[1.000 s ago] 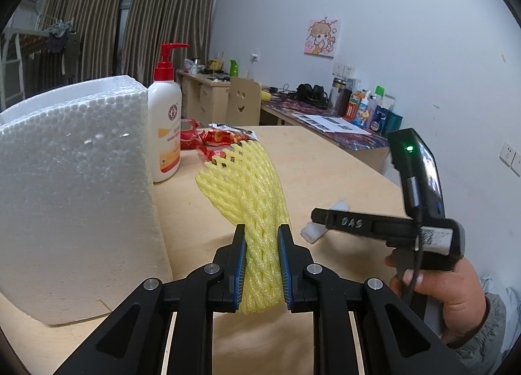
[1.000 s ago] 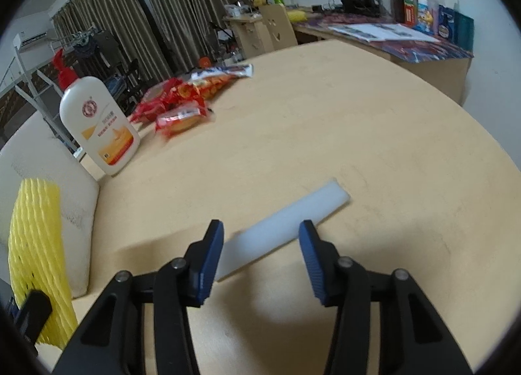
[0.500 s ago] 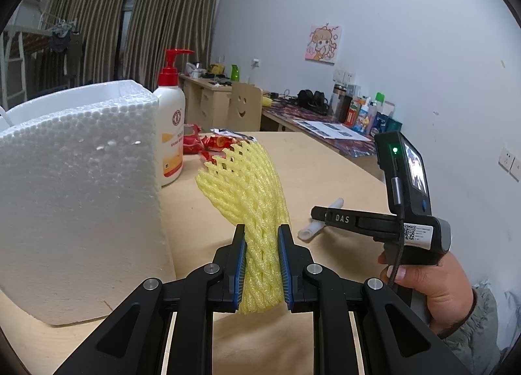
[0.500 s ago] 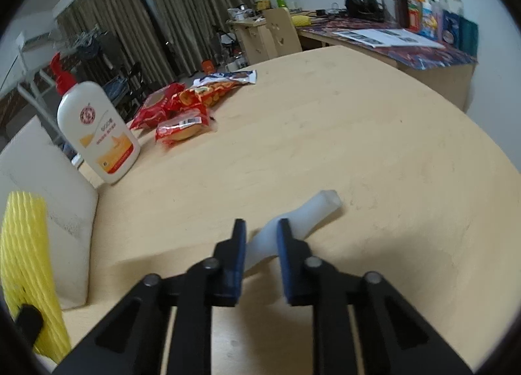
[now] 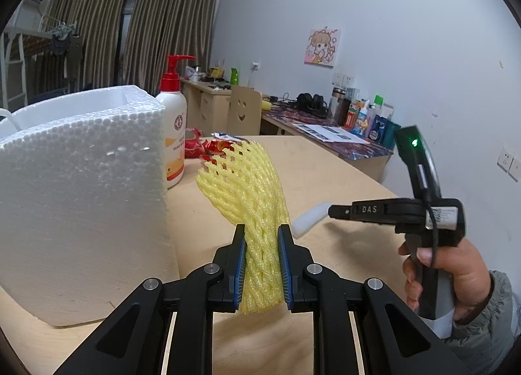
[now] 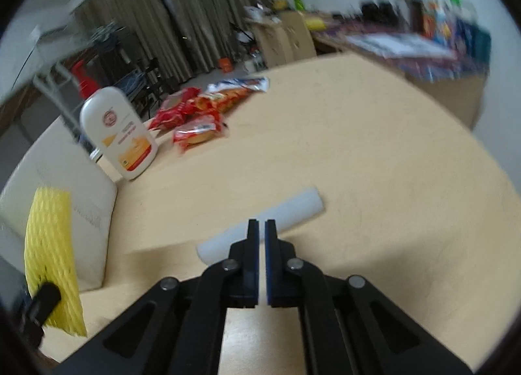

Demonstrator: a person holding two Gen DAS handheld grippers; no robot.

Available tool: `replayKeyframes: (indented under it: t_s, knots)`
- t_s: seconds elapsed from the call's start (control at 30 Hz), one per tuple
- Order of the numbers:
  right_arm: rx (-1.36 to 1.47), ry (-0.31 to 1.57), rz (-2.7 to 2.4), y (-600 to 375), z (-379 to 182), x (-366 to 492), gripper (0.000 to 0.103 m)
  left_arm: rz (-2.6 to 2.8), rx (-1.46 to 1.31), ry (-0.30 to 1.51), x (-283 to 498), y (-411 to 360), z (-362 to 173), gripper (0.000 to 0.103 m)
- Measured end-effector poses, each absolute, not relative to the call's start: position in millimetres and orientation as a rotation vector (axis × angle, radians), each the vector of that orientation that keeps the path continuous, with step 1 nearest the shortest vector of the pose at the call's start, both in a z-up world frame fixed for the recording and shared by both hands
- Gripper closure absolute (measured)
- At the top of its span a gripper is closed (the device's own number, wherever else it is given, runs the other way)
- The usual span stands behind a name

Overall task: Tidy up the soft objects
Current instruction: 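Carry the mesh sleeve with the left gripper while the right gripper carries the foam stick to the box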

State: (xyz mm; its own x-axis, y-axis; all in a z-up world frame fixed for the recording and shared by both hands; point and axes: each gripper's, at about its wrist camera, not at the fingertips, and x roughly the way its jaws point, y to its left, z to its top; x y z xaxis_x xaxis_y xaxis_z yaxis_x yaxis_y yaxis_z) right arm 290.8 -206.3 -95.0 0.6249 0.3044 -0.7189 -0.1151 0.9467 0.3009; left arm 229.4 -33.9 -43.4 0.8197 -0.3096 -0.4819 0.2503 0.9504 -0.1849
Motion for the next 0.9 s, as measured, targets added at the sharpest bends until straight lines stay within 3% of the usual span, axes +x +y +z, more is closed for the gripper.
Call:
replayKeyframes:
  t_s: [0.03, 0.07, 0.1, 0.17, 0.9]
  knots:
    - [0.271, 0.878, 0.23, -210.2, -98.4, 293.2, 0.093, -0.303, -0.118, 0.531, 228.1, -32.9, -43.4, 0.083]
    - [0.315, 0.9, 0.216, -214.4, -103.1, 297.1, 0.077, -0.307, -0.12, 0.528, 227.2, -32.4, -43.2, 0.083]
    - [0.357, 0.917, 0.209, -217.9, -107.1, 300.7, 0.055, -0.311, -0.12, 0.524, 225.9, -31.5, -43.0, 0.083]
    - [0.417, 0.917, 0.203, -220.6, -108.8, 305.3, 0.041, -0.316, -0.123, 0.517, 223.7, -28.3, -42.1, 0.083]
    - [0.204, 0.996, -0.144, -162.6, -108.8, 319.3, 0.046, -0.348, -0.174, 0.326, 139.9, 26.4, -26.4, 0.083]
